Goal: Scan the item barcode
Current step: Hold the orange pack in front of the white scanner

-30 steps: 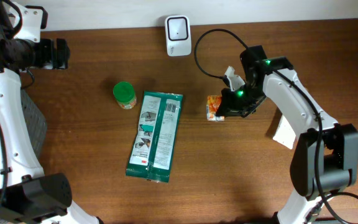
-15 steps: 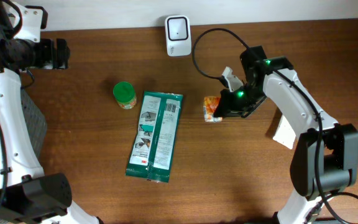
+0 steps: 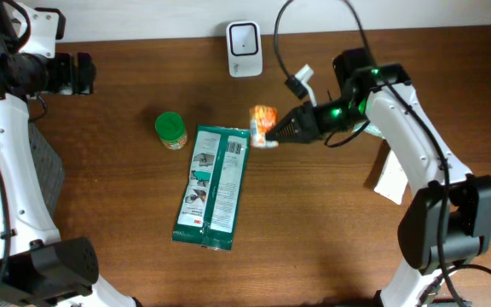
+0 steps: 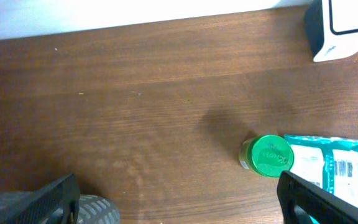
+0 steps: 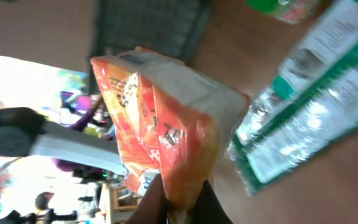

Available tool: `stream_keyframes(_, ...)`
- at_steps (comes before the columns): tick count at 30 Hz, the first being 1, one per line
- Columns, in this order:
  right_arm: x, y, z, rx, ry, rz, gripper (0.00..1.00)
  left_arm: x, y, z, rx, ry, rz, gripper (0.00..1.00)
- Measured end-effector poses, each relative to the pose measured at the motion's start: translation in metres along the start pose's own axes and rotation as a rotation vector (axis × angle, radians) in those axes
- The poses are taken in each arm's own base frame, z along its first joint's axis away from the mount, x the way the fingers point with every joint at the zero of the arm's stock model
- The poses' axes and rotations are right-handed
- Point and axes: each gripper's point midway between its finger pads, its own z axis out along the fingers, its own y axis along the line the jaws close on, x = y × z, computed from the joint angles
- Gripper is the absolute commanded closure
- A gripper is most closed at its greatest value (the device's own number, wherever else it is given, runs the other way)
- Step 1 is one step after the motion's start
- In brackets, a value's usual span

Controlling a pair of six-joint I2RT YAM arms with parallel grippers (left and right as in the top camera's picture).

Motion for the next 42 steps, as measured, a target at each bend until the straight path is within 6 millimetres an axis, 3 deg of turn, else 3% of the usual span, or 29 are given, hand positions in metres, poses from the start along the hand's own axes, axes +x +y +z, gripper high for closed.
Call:
stream_keyframes(5,-0.012,0.044,-0.012,-0.07,-0.031,-0.046,0.96,0.0,0.0,0.0,0.0,0.0,0.0,0.01)
stream_keyframes(9,-0.011,0.073,-0.021,-0.073,-0.057,-0.125,0.96,0.0,0.0,0.0,0.0,0.0,0.0,0.01)
stream_keyframes(13,-0.008,0.086,-0.026,-0.06,-0.067,-0.164,0.96,0.0,0.0,0.0,0.0,0.0,0.0,0.01)
stream_keyframes(15,-0.014,0.072,-0.025,0.029,-0.071,-0.198,0.96,0.0,0.0,0.0,0.0,0.0,0.0,0.01)
stream_keyframes(18,-0.05,0.015,-0.032,0.411,-0.156,-0.175,0.96,0.0,0.0,0.0,0.0,-0.001,0.0,0.01)
stream_keyframes(20,-0.065,-0.006,-0.033,0.618,-0.208,-0.147,0.96,0.0,0.0,0.0,0.0,0.0,0.0,0.0)
stream_keyframes(23,-0.089,-0.014,-0.035,0.842,-0.28,-0.165,0.96,0.0,0.0,0.0,0.0,0.0,0.0,0.01)
stream_keyframes(26,-0.138,-0.011,-0.038,1.03,-0.392,-0.251,0.96,0.0,0.0,0.0,0.0,0.0,0.0,0.01)
stream_keyframes(29,-0.192,-0.022,-0.048,1.163,-0.534,-0.371,0.96,0.0,0.0,0.0,0.0,0.0,0.0,0.01)
stream_keyframes(32,-0.228,-0.064,-0.052,1.337,-0.571,-0.484,0.96,0.0,0.0,0.0,0.0,-0.001,0.0,0.01)
stream_keyframes(33,-0.241,-0.091,-0.049,1.424,-0.546,-0.554,0.96,0.0,0.0,0.0,0.0,0.0,0.0,0.01)
stream_keyframes(35,-0.256,-0.118,-0.045,1.517,-0.514,-0.659,0.96,-0.001,0.0,0.0,0.0,-0.002,0.0,0.01)
stream_keyframes(38,-0.262,-0.153,-0.033,1.616,-0.391,-0.796,0.96,0.0,0.0,0.0,0.0,-0.001,0.0,0.01)
stream_keyframes(42,-0.27,-0.182,-0.01,1.69,-0.254,-0.994,0.96,0.0,0.0,0.0,0.0,0.0,0.0,0.01)
